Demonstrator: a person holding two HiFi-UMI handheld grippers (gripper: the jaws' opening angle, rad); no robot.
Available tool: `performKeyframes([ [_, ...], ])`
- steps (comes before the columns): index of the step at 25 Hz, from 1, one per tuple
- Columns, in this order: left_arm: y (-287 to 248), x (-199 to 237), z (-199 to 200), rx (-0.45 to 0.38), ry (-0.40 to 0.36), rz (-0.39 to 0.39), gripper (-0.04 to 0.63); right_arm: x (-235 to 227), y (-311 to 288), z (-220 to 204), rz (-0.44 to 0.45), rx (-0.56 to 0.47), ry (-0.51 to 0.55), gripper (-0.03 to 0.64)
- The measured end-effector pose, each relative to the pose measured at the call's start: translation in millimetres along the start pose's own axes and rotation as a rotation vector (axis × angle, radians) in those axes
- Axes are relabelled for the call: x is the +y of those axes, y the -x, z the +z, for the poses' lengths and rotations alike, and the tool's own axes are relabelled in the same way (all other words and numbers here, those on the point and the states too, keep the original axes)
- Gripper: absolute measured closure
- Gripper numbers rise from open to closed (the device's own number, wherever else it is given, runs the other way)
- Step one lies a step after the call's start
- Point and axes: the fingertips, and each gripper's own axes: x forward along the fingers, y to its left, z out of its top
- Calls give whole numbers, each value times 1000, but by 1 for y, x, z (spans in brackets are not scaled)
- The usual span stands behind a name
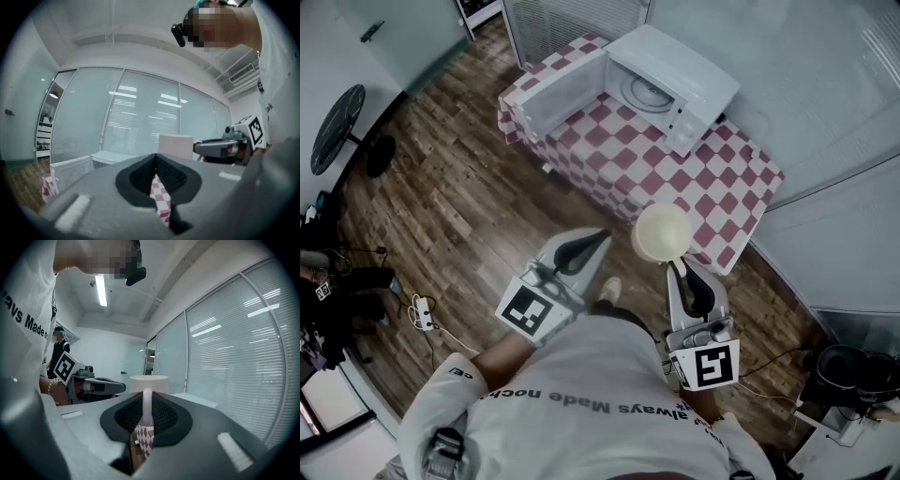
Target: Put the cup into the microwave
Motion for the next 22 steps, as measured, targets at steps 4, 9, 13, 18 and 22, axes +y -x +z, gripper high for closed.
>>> performKeyframes([
  [4, -32, 7, -2, 1, -20, 2, 592, -35, -6, -3, -12, -6, -4, 575],
  [9, -66, 12, -4, 0, -23, 11, 591, -68, -12, -6, -6, -9, 1, 575],
  [13, -85, 17, -6, -10, -9, 24, 592, -85, -21, -9, 5, -9, 3, 575],
  [18, -93, 29, -16, 7, -4, 40, 591, -92, -35, -18, 25, 3, -16, 575],
  [22, -98, 43, -18, 10, 8, 47, 591, -95, -49, -19, 29, 5, -16, 575],
])
